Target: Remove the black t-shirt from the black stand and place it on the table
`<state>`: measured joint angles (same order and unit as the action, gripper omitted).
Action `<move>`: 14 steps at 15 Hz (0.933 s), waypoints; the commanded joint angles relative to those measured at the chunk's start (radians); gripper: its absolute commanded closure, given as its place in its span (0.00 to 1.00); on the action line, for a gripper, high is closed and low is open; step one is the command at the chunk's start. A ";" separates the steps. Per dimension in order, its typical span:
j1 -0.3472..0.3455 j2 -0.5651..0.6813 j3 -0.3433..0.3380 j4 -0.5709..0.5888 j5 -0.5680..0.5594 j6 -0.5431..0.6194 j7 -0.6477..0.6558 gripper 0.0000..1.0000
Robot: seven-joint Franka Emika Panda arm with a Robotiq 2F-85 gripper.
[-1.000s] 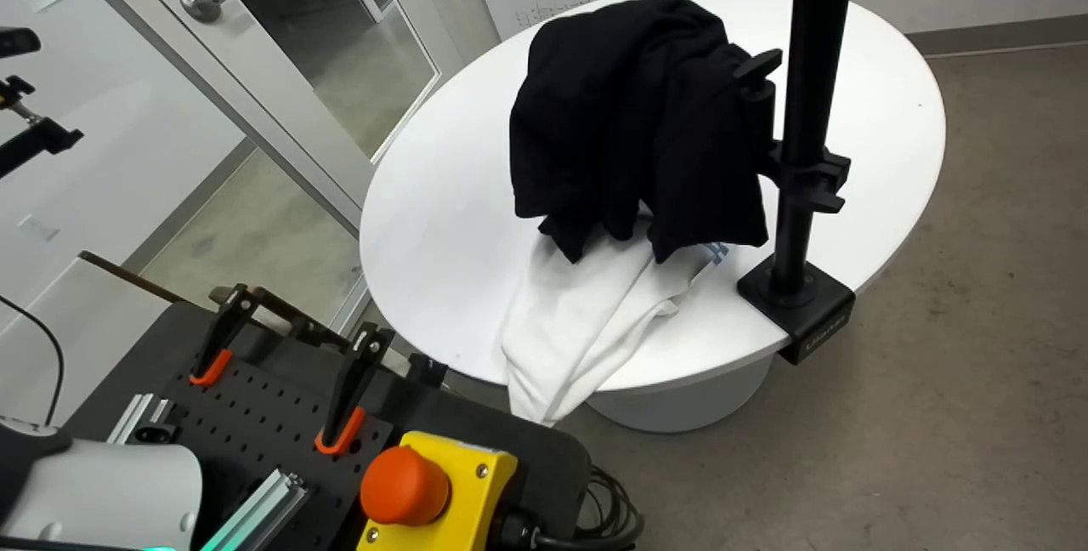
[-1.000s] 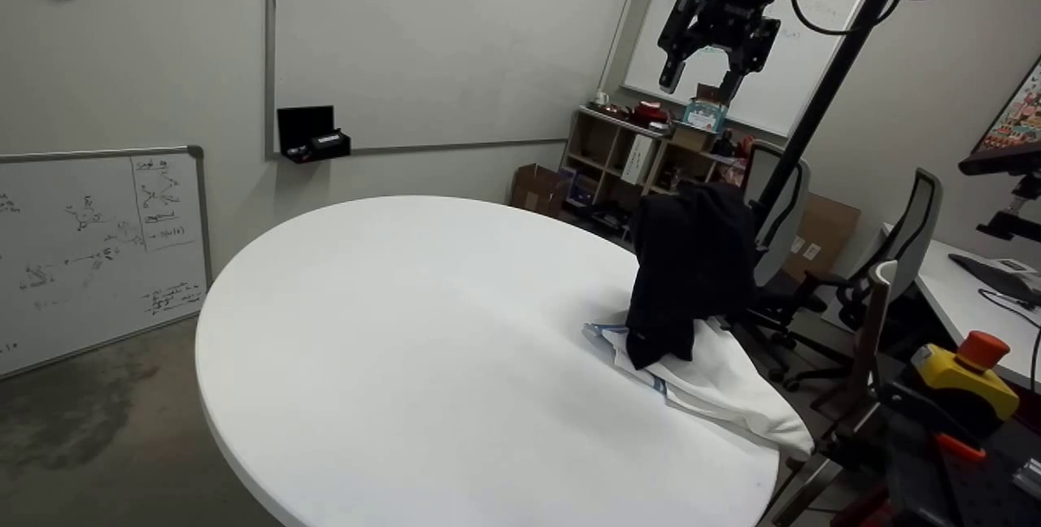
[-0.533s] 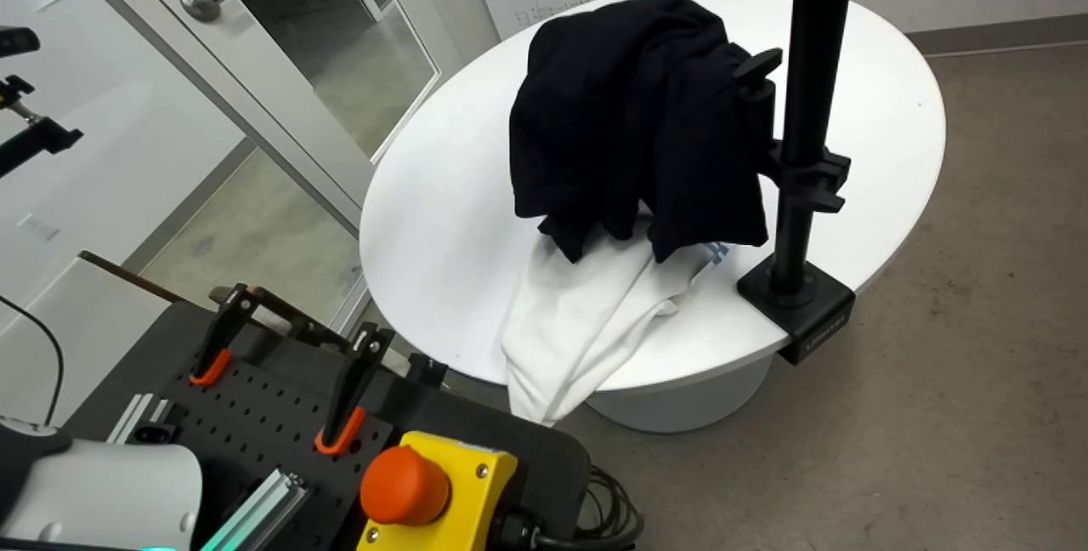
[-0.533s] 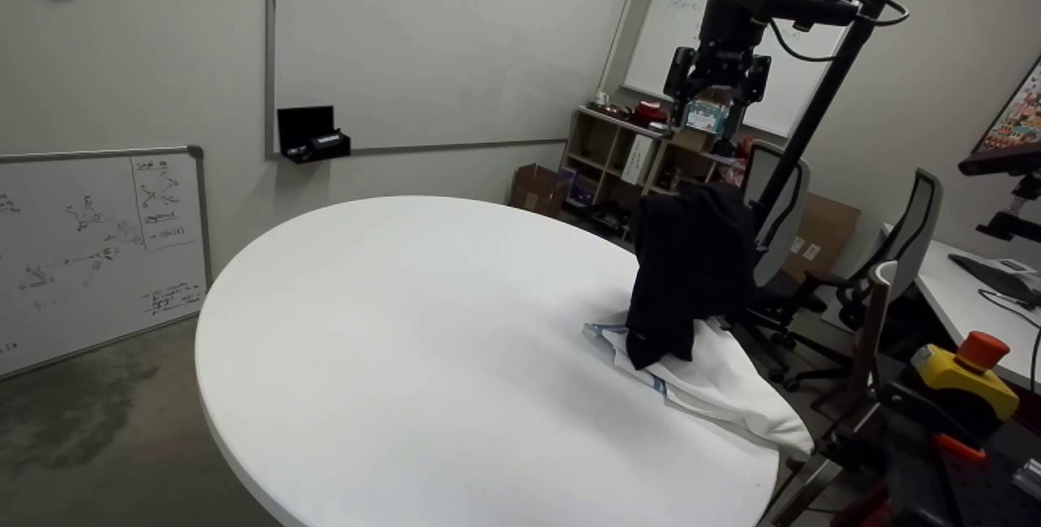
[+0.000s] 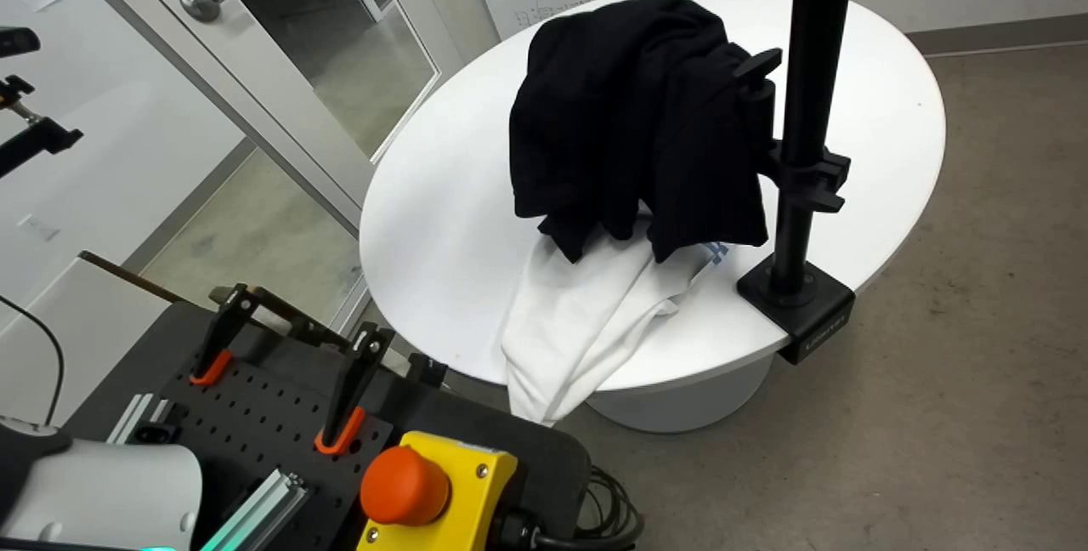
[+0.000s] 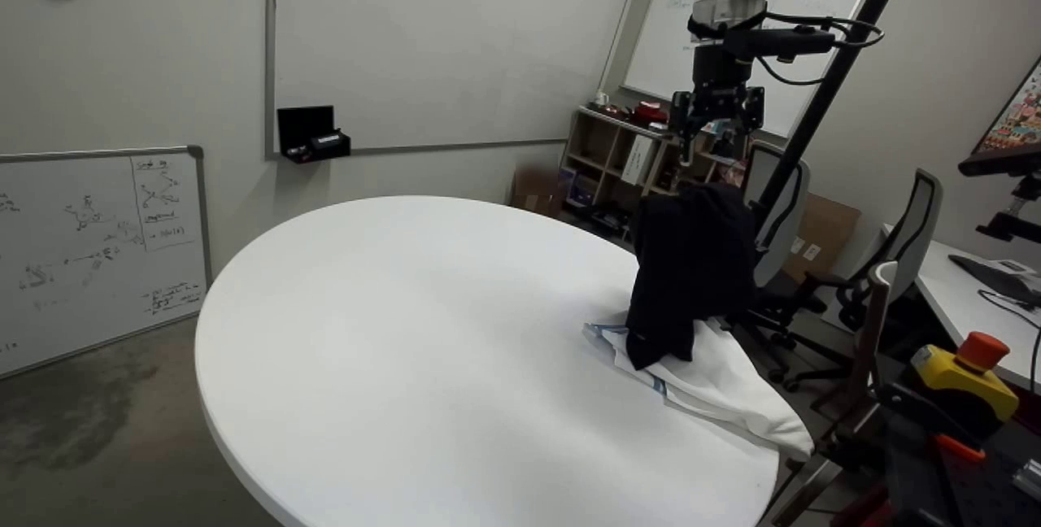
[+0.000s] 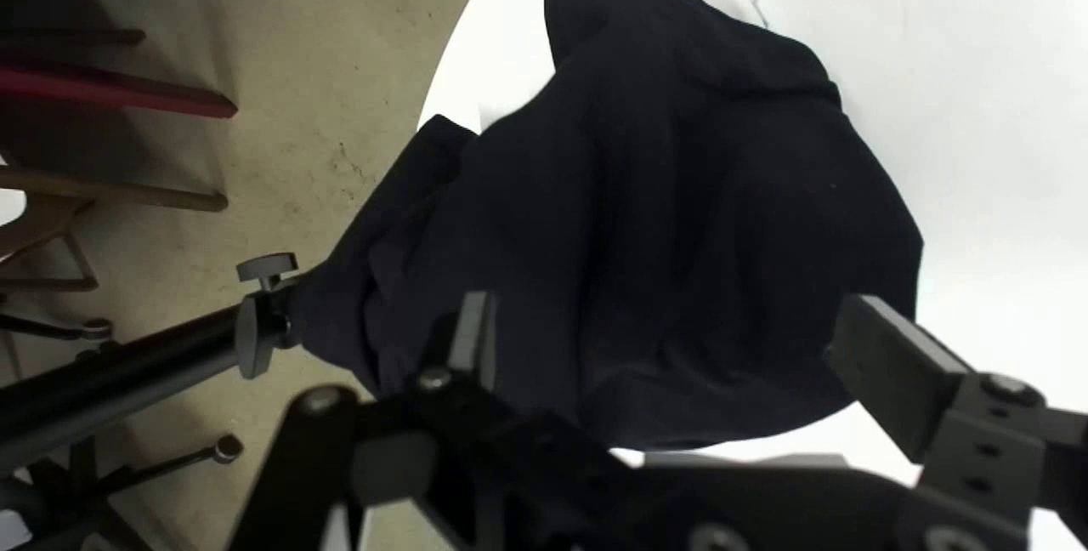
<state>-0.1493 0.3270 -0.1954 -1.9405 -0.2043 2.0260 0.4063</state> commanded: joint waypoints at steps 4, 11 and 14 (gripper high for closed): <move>0.024 0.062 -0.025 0.003 -0.017 0.073 0.043 0.00; 0.035 0.104 -0.032 -0.004 -0.017 0.102 0.047 0.00; 0.035 0.119 -0.040 -0.009 -0.019 0.106 0.051 0.00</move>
<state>-0.1335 0.4339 -0.2128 -1.9414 -0.2043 2.1122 0.4323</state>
